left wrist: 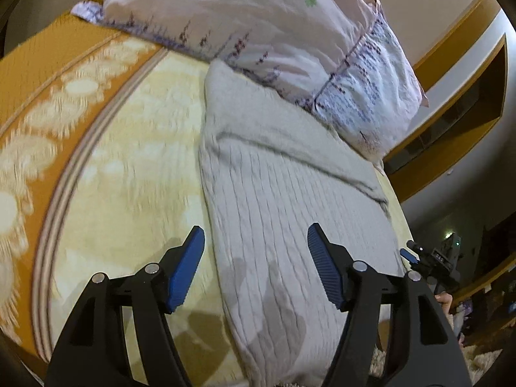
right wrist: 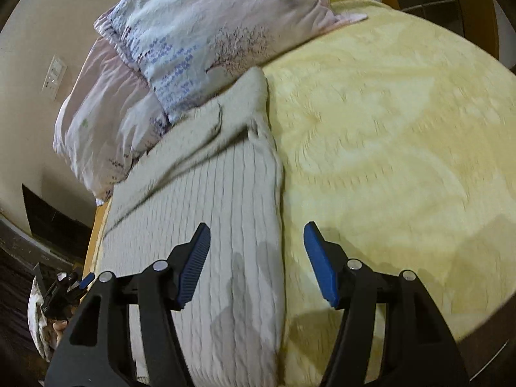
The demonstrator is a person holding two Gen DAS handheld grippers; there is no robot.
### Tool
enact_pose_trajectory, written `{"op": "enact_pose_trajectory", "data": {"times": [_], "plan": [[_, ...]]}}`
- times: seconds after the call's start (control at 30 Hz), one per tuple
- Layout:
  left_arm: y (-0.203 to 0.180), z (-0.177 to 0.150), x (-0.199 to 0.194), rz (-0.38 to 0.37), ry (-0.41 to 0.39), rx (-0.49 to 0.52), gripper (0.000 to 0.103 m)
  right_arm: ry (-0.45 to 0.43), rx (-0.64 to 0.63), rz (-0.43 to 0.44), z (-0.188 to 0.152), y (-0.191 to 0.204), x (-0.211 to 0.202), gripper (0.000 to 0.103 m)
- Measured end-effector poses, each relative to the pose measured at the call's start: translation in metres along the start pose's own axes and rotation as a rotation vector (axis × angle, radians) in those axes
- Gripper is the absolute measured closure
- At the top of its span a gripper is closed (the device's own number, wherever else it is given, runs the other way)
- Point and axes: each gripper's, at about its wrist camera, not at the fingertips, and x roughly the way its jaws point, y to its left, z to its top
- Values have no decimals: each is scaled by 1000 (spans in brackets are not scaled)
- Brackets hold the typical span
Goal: Fold small clothes
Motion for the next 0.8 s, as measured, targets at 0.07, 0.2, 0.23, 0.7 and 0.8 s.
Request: {"op": "enact_pose_trajectory", "data": {"times": [0.07,0.2,0.23,0.7,0.8], "plan": [[0,-11,2,-7,18,-9,37,17,0,27,-9,0,-1,47],[-4,-26,0,-4,6,-4,37,42,4,76,-21,0,-6,52],[-5,-29,-1,-17,11,-11,38,54,16,103,-25,-1,-7,55],[-18,-68,-9,-142,42,-48,53,136,51,278,-49,2,-9,72],[-20,-74,-7,-161,60,-56,61,153,33,281,-55,4,-11,72]]}}
